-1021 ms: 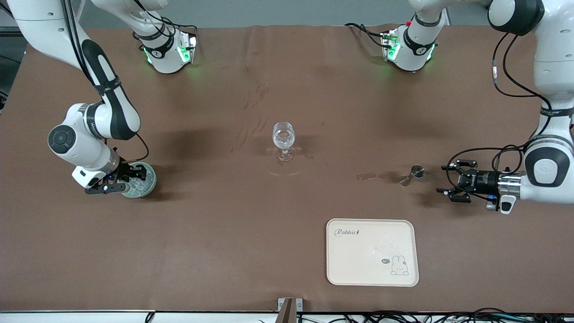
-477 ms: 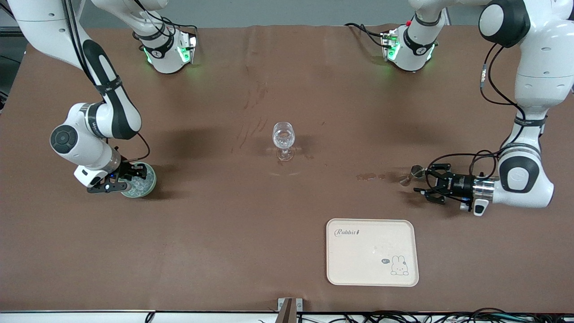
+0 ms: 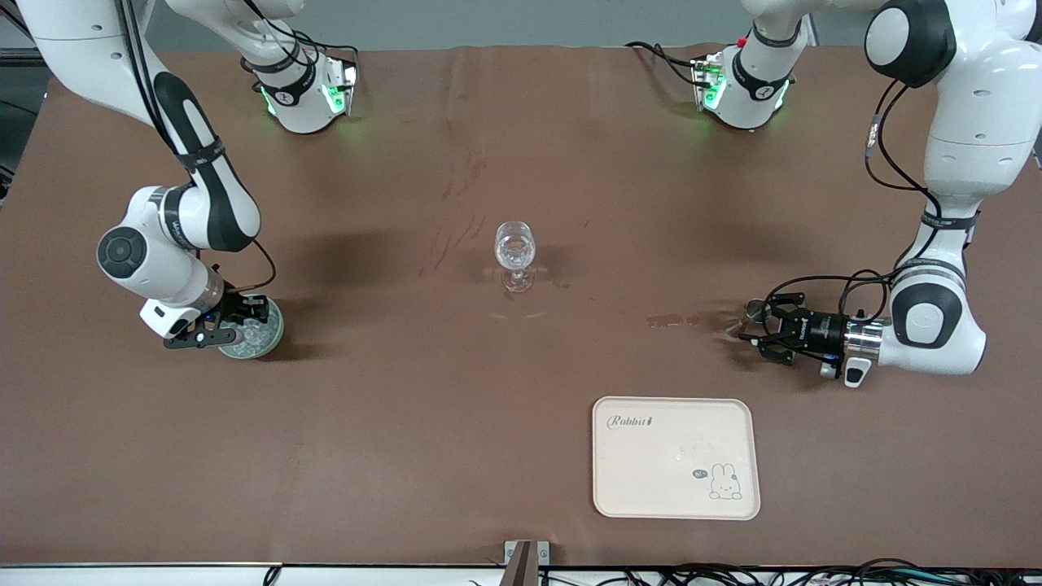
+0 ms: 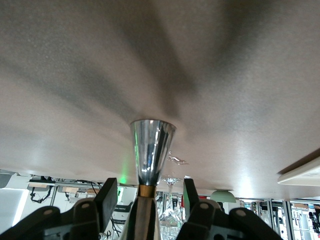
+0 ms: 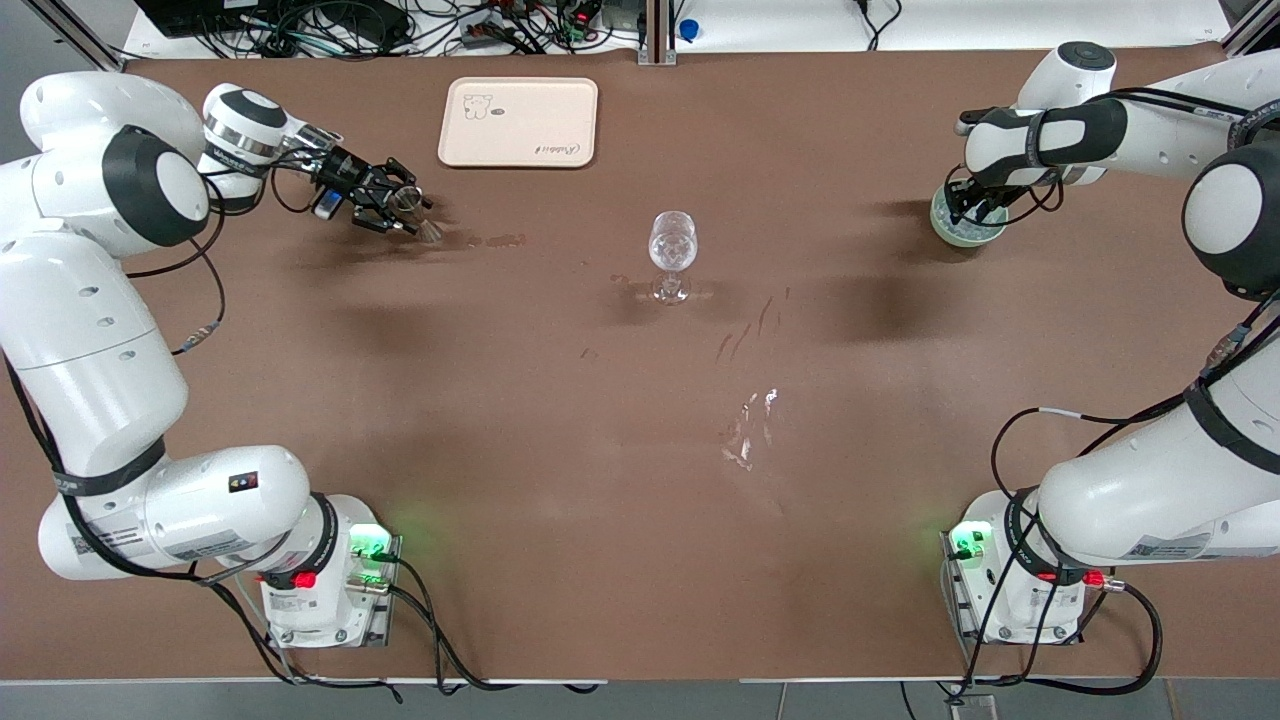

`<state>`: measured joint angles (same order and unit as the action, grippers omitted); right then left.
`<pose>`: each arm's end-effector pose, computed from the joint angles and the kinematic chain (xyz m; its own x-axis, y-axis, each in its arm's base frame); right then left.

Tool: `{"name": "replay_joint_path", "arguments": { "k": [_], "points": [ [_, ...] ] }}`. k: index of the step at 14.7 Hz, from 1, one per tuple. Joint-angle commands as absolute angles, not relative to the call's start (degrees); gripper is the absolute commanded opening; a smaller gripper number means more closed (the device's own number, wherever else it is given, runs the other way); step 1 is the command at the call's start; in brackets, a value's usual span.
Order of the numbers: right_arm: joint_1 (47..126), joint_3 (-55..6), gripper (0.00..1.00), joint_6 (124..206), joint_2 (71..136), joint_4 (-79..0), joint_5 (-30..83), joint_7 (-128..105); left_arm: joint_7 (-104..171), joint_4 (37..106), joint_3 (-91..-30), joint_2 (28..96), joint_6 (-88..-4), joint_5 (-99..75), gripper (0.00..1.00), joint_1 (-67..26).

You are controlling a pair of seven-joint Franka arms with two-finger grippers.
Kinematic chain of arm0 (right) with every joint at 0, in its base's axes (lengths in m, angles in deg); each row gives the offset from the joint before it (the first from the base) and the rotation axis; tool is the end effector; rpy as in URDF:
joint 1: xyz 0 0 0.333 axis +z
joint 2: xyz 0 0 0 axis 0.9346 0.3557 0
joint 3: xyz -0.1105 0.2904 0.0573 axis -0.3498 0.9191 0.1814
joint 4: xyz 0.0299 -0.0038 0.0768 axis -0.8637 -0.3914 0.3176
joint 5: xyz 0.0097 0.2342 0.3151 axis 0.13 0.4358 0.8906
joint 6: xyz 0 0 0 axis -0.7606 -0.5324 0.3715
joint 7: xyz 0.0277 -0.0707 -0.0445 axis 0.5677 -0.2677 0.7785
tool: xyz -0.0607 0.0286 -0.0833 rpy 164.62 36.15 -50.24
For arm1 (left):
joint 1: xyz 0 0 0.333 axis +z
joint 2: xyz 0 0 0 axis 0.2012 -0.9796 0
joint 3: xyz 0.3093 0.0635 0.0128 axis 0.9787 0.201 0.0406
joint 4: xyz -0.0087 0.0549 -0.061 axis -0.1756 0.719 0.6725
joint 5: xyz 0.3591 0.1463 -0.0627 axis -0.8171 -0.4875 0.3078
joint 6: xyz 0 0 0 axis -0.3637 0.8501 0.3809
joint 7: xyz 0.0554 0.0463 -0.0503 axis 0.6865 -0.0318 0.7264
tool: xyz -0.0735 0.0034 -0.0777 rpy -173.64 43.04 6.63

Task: Pour wine and add ice with both arms
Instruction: 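Grip ice with the right gripper while the left gripper grips the jigger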

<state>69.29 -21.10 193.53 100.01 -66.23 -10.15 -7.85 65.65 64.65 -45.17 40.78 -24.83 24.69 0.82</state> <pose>0.5577 -0.0211 0.2210 0.9938 0.1082 -0.0266 0.1084 -0.9941 0.0067 0.6176 0.0355 0.1358 0.1206 0.4925 -0.8619 0.9422 -0.3301 -0.0568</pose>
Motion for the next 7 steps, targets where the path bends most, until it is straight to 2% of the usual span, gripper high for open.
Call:
{"name": "replay_joint_path", "arguments": {
  "k": [1,4,6,7],
  "points": [
    [69.51,-20.95,0.37,194.44,99.24,-67.58,-9.61,-7.12,65.74,65.0,-45.21,40.83,-24.66,25.73,0.54,0.88],
    [69.51,-20.95,0.37,194.53,99.24,-67.58,-9.7,-7.12,65.74,65.0,-45.21,40.83,-24.58,25.64,0.46,0.96],
    [69.43,-20.95,0.26,194.53,99.24,-67.58,-9.7,-7.12,65.73,65.0,-45.21,40.74,-24.58,25.64,0.43,0.88],
    [69.42,-20.95,0.14,194.44,99.24,-67.58,-9.7,-7.12,65.74,65.0,-45.29,40.74,-24.58,25.64,0.41,0.88]
  ]
}}
